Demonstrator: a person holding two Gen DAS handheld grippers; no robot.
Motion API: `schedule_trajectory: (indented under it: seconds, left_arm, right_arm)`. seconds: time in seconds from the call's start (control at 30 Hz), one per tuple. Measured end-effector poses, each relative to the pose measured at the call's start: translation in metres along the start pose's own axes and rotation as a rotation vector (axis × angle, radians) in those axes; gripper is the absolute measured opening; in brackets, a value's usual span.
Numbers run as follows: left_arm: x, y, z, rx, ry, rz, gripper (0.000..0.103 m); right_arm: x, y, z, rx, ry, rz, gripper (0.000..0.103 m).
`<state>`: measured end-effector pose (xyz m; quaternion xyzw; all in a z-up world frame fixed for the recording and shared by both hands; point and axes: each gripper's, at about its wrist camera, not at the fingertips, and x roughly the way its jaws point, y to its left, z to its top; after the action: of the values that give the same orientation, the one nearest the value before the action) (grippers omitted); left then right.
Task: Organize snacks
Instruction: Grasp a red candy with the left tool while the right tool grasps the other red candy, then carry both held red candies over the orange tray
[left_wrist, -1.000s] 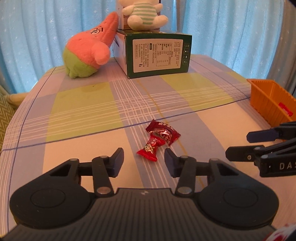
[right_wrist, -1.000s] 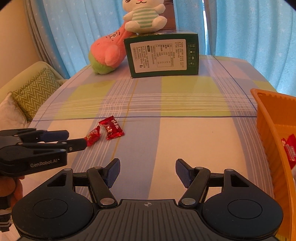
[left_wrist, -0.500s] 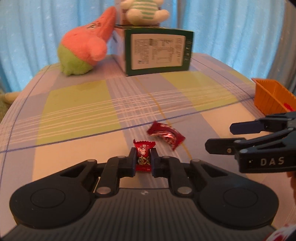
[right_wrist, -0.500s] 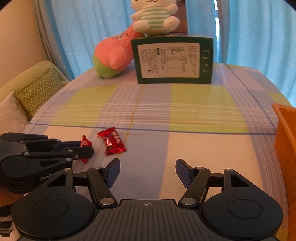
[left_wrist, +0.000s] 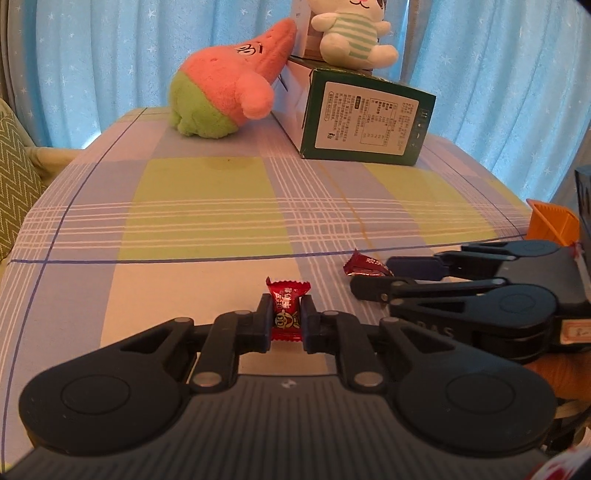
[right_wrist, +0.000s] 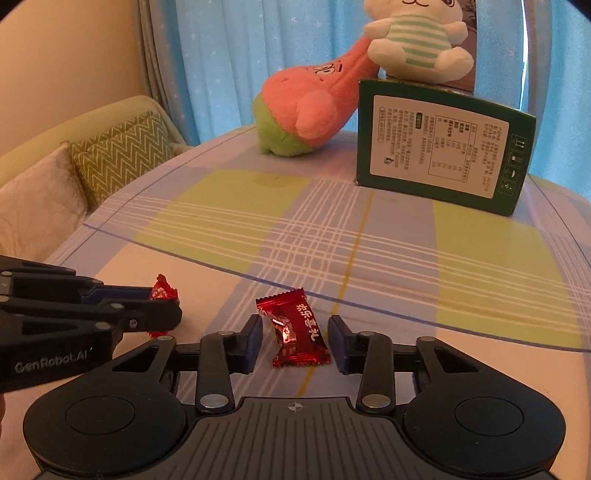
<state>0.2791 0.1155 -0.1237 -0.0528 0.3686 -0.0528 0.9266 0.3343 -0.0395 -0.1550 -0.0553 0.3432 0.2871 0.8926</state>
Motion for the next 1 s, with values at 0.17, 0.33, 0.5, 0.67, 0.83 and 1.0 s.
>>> schedule_trajectory:
  seconds: [0.17,0.33,0.5,0.67,0.83,1.0]
  left_arm:
    - [0.001,-0.004,-0.001,0.01,0.012,-0.003,0.013]
    - [-0.005,-0.011,-0.004,0.016,0.029,0.0,0.013]
    - [-0.021,-0.023,-0.01,0.023,0.037,-0.003,0.013]
    - [-0.05,-0.034,-0.022,-0.013,0.046,0.004,0.013]
    - [-0.087,-0.047,-0.033,-0.053,0.039,0.014,0.013]
    - [-0.127,-0.066,-0.04,-0.062,0.03,0.02,0.013]
  right_arm:
    - [-0.003,0.003,-0.002,-0.009,0.007,-0.028,0.025]
    - [-0.026,0.003,-0.012,0.037,0.013,-0.06,0.025]
    - [-0.059,0.005,-0.022,0.1,0.028,-0.086,0.025]
    - [-0.097,0.012,-0.03,0.132,0.032,-0.106,0.025]
    - [-0.142,0.022,-0.04,0.169,0.022,-0.115,0.025]
    - [-0.182,0.032,-0.053,0.184,0.017,-0.12,0.025]
